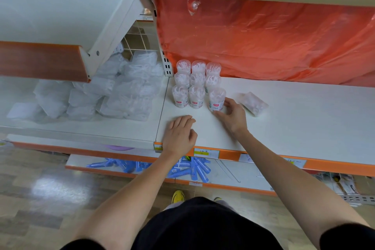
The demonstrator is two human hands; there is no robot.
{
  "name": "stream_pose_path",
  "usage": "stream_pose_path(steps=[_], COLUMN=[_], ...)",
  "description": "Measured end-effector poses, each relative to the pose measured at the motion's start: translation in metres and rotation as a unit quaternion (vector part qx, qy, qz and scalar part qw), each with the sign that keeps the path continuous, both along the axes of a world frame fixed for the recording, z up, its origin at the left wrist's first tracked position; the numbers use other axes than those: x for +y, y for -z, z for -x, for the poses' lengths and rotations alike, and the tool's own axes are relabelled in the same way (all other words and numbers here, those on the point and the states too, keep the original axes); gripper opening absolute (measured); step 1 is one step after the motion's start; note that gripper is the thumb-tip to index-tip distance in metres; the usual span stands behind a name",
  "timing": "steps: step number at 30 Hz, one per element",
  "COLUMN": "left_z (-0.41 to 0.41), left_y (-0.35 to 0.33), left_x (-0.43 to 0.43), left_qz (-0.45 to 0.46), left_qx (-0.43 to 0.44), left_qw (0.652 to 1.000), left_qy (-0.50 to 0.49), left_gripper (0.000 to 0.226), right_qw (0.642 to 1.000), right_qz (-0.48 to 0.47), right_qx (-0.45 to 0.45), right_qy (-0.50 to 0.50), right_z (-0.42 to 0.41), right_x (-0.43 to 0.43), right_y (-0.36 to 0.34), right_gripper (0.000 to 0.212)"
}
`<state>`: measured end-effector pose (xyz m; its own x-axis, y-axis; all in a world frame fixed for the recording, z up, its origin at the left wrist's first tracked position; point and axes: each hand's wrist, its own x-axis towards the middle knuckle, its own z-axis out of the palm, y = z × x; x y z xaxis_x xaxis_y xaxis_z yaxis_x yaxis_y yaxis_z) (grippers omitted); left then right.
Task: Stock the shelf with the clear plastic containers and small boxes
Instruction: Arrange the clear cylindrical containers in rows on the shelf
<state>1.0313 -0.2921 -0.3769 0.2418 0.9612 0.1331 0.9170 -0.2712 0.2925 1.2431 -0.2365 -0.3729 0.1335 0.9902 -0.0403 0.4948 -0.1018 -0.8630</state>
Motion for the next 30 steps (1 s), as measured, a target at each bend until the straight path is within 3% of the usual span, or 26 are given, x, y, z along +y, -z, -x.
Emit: stream_pose_path(steps=[10,17,30], left_z=[0.000,-0.001,0.000], left_y=[0.003,0.004,0.003], left_x=[0.000,0.000,0.001], left_qz=[-0.015,-0.020,-0.016], left_qx=[0.001,0.005,0.008], left_qw=[1.000,1.000,1.000], left_qy=[-0.007,-0.007,-0.007], left_gripper=[0.039,0.041,0.042], right_qw=[0.978,0.983,0.976], right_qz=[-0.026,-0.028,-0.029], right_qx=[-0.208,-0.183,-0.217], right_qy=[0.006,0.020,0.014], right_z=[0.012,0.011,0.012], right_x=[0.003,0.001,0.002], right_y=[0.013,0.011,0.012], right_gripper=[0.054,0.053,0.049])
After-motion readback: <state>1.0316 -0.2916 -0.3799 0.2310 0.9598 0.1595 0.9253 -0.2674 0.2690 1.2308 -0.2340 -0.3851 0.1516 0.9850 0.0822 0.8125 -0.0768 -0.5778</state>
